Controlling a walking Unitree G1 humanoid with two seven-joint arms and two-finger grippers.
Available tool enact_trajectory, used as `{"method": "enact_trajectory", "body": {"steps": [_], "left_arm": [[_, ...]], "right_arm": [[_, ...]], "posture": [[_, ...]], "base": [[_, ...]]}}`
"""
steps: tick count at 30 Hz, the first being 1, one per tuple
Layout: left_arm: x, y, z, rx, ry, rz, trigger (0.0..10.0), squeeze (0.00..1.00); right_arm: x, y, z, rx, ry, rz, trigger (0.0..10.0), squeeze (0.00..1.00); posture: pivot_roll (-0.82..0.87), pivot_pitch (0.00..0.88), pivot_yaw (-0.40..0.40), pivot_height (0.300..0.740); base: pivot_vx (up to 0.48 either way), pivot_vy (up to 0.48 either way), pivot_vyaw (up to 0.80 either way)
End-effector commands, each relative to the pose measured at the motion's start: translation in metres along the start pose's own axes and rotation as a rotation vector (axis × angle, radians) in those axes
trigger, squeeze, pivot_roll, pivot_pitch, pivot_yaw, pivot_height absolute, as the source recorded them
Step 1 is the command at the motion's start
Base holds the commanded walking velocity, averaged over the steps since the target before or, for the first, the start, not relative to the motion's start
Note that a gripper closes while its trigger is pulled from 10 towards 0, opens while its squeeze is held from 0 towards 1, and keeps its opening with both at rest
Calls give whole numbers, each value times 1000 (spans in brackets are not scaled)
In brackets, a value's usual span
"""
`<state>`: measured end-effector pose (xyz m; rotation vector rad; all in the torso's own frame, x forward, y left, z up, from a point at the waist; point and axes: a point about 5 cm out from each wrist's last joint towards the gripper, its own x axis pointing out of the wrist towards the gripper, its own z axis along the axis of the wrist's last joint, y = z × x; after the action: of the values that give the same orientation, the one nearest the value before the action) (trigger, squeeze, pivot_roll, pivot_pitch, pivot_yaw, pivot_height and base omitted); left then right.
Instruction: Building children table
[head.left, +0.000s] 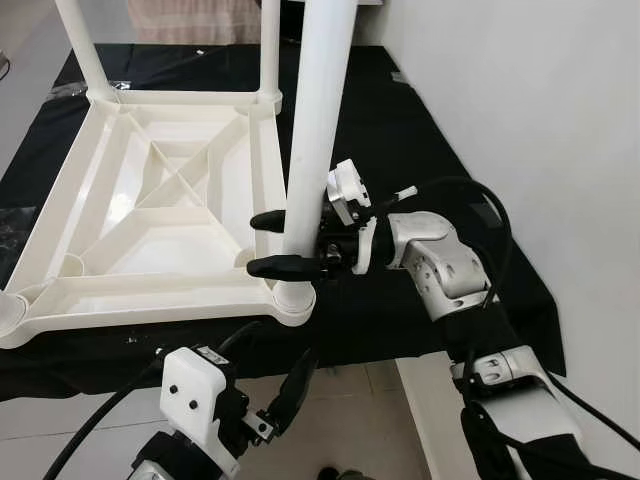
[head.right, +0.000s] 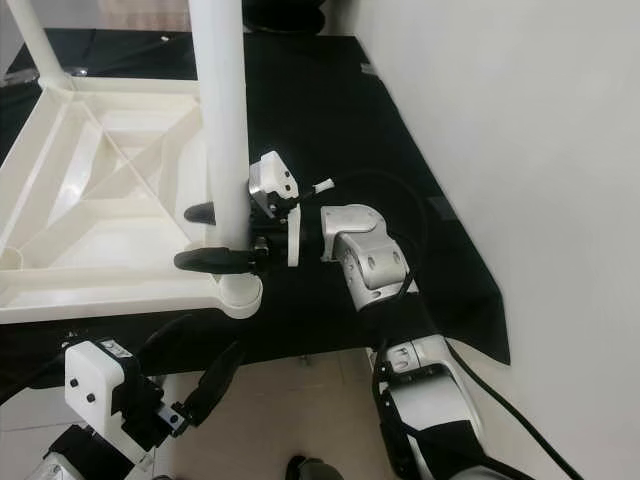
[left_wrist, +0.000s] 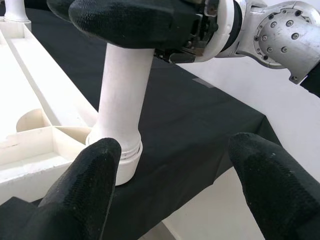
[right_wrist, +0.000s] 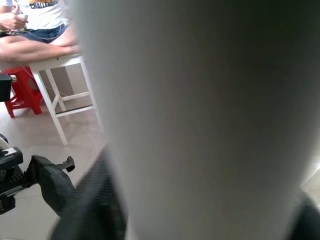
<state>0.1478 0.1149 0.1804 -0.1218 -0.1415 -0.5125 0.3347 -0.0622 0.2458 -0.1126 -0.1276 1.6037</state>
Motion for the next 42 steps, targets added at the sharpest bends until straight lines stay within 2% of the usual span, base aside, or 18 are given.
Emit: {"method": "enact_trajectory", "body": {"steps": [1,6,13,14,19,21,22,23,28,32,33,35,36,37,38,40,41,42], "left_arm": [[-1,-2,-1,-13,13,1,10000,0],[-1,-1,-2,-13,14,2,10000,0],[-1,0,-3,-12,15,5,10000,0],[-1,2,-3,-10,14,6,10000,0],[-1,4,-3,-9,13,6,10000,0],[2,8,-4,-7,12,2,10000,0],[4,11,-5,-6,12,-2,10000,0],[5,13,-6,-7,12,-4,10000,0],[8,15,-8,0,9,1,10000,0],[7,14,-7,6,6,7,10000,0],[7,14,-7,6,5,7,10000,0],[7,14,-6,5,5,7,10000,0],[7,13,-6,3,4,4,10000,0],[7,13,-6,3,4,4,10000,0],[6,12,-5,0,3,1,10000,0],[6,12,-5,-1,3,-1,10000,0],[6,11,-4,-3,1,-4,10000,0],[6,11,-4,-3,1,-4,10000,0]], "right_arm": [[-3,1,-4,-2,15,27,0,0],[-11,1,-10,2,33,-15,0,0],[-25,3,-20,-9,78,-184,0,0],[-28,20,-29,93,53,-377,0,0],[-27,39,-39,141,74,-525,0,0],[-40,56,-63,191,228,-1023,0,0],[-47,60,-66,182,272,-1211,0,0],[-51,60,-67,171,291,-1305,0,0],[-49,36,-56,130,252,-1383,0,0],[-50,33,-52,126,260,-1409,0,0],[-50,34,-52,129,270,-1412,4941,0],[-50,34,-51,131,279,-1411,4941,0],[-47,37,-48,130,282,-1392,10000,0],[-47,37,-48,130,282,-1392,10000,0],[-40,36,-42,144,219,-1311,10000,1000],[-38,36,-40,147,202,-1295,10000,1000],[-29,31,-32,136,139,-1174,10000,1000],[-29,31,-32,136,139,-1174,10000,1000]], "posture": [[149,223,-132,740],[138,222,-130,740],[120,220,-133,740],[92,222,-138,740],[87,219,-129,740],[58,204,-99,740],[58,195,-94,740],[59,184,-91,740],[74,173,-92,740],[76,175,-95,740],[77,180,-96,740],[77,180,-96,740],[76,185,-96,740],[76,185,-96,740],[77,189,-100,740],[77,189,-100,740],[78,195,-106,740],[78,195,-106,740]], "base": [[0,0,0],[0,0,0],[0,0,0],[0,0,0],[0,0,0],[0,0,0],[0,0,0],[0,0,0],[0,0,0],[0,0,0],[0,0,0],[0,0,0],[0,0,0],[0,0,0],[0,0,0],[0,0,0],[0,0,0],[0,0,0]]}}
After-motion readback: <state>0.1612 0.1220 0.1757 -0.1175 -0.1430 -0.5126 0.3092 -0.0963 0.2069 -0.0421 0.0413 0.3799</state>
